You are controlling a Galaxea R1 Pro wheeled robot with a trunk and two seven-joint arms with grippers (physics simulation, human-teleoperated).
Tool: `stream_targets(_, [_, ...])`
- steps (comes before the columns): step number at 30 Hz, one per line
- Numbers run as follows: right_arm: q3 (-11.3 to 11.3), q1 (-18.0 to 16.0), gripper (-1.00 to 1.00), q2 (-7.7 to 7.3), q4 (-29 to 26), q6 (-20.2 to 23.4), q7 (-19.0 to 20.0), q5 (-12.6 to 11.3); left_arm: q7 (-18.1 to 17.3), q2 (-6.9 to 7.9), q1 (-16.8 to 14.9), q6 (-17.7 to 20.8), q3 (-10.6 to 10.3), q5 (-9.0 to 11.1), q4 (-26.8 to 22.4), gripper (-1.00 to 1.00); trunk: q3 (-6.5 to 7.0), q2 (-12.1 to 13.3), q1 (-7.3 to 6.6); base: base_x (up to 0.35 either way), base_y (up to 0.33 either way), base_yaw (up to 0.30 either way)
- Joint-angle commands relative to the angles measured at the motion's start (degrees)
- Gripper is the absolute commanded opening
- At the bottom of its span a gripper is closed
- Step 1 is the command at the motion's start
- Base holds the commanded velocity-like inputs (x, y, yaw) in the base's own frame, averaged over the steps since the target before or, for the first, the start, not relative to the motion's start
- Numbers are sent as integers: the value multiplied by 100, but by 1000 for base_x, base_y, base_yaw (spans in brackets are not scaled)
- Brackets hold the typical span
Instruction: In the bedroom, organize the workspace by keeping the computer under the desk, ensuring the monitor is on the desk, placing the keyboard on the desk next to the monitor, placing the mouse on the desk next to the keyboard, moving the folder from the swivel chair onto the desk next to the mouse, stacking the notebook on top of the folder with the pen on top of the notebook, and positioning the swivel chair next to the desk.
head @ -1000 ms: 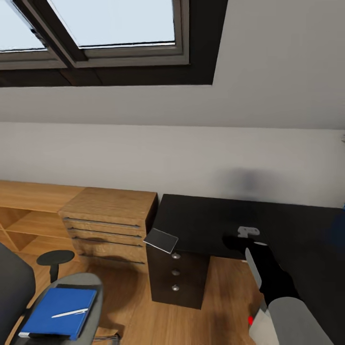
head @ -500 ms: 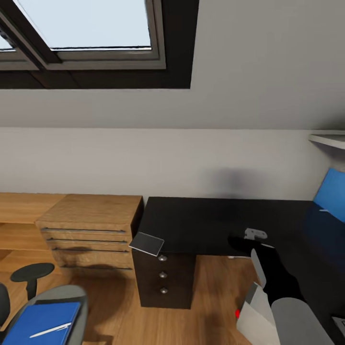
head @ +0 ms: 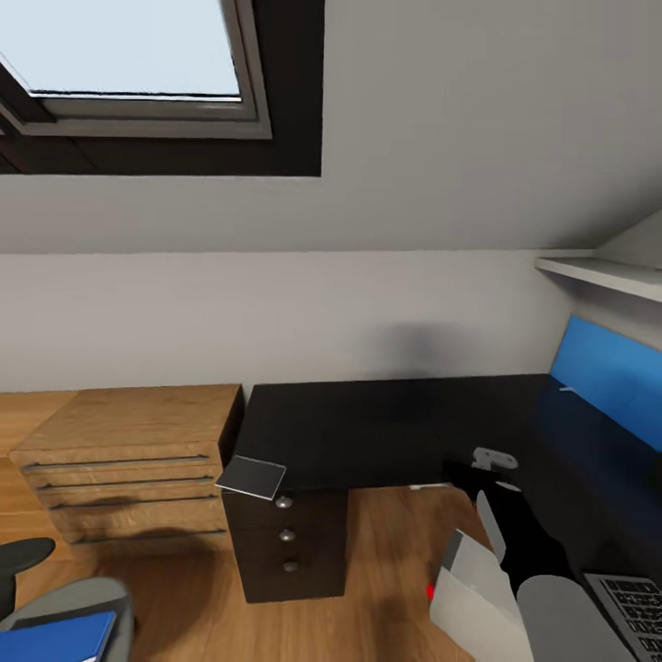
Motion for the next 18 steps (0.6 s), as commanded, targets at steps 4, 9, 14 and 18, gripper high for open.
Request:
stream_targets(4, [10, -5, -100, 331, 126, -686, -1275, -59, 49, 2, -2, 22, -15, 61, -10, 100, -5, -14, 4, 0, 0, -256])
stream_targets(9, [10, -5, -100, 527, 228, -1231, -2169, -86, 49, 2, -2, 22, -15, 64, -10, 100, -5, -14, 4, 0, 0, -243])
stream_targets(14, [16, -5, -100, 693, 424, -1617, -2359, -86, 49, 2, -2, 22, -15, 68, -6, 100, -7, -14, 4, 0, 0, -68])
stream_targets(18, [39, -5, -100, 742, 599, -1874, -2382, -86, 55, 2, -2, 22, -11, 71, 3, 100, -7, -14, 4, 0, 0, -7])
